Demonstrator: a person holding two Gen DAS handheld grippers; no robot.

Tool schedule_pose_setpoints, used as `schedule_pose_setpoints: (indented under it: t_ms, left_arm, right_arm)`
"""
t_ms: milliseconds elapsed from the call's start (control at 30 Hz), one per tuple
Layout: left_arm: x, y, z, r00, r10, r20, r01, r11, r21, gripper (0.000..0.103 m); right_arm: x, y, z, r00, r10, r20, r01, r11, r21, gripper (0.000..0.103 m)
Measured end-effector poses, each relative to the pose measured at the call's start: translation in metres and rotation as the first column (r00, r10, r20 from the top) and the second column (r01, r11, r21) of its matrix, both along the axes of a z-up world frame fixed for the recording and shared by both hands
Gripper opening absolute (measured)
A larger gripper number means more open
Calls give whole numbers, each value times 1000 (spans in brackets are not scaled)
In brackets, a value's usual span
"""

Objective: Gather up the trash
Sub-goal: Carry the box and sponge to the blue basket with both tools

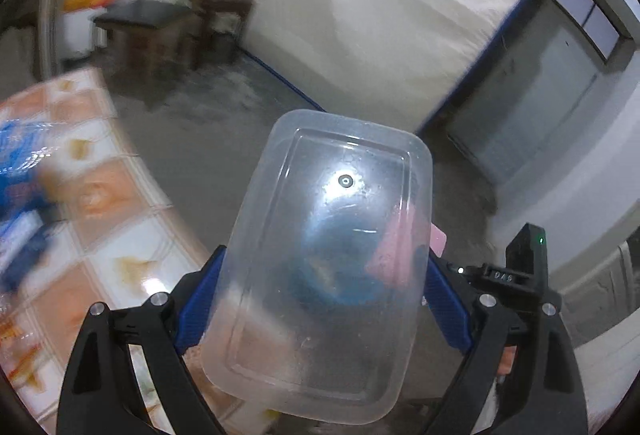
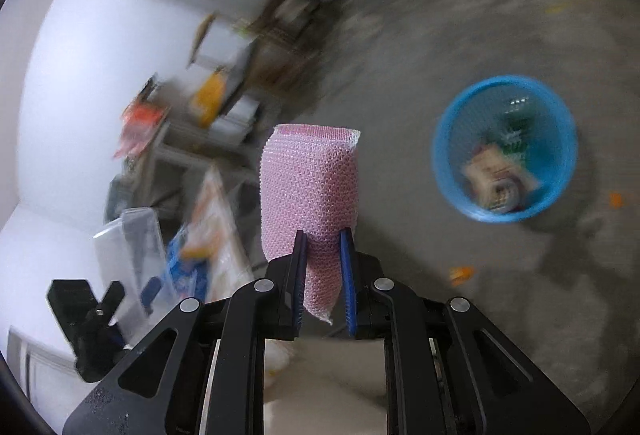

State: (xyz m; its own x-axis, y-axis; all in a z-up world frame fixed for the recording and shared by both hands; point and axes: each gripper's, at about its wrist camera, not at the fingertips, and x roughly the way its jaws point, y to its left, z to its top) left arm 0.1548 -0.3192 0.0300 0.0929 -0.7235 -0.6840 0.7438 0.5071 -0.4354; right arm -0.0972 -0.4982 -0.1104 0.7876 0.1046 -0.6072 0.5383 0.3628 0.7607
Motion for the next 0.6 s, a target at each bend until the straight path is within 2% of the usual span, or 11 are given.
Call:
schedule_pose_setpoints:
  t_ms: [167, 333, 400, 500, 600]
  left_arm:
    - [-15, -100, -46, 996, -77, -44, 81, 991, 103, 89]
    - [-30, -181, -115, 985, -124, -117, 149, 958, 245, 89]
    - [-31, -210, -149, 976, -119, -182, 168, 943, 288, 89]
    - [-28, -241, -185, 960, -71, -271, 157, 938, 310, 90]
    - [-24, -261, -209, 952, -16, -306, 120, 939, 322, 92]
  right_arm:
    - [-41, -40, -35, 981, -158, -112, 158, 987, -5, 14]
    - [-67, -63, -78, 947, -238, -217, 244, 970, -2, 14]
    - [-69, -67, -92, 935, -258, -242, 267, 964, 5, 14]
    - [-70, -74, -108, 919, -274, -284, 288, 958, 6, 14]
    - [-68, -81, -121, 905, -281, -318, 298, 955, 2, 14]
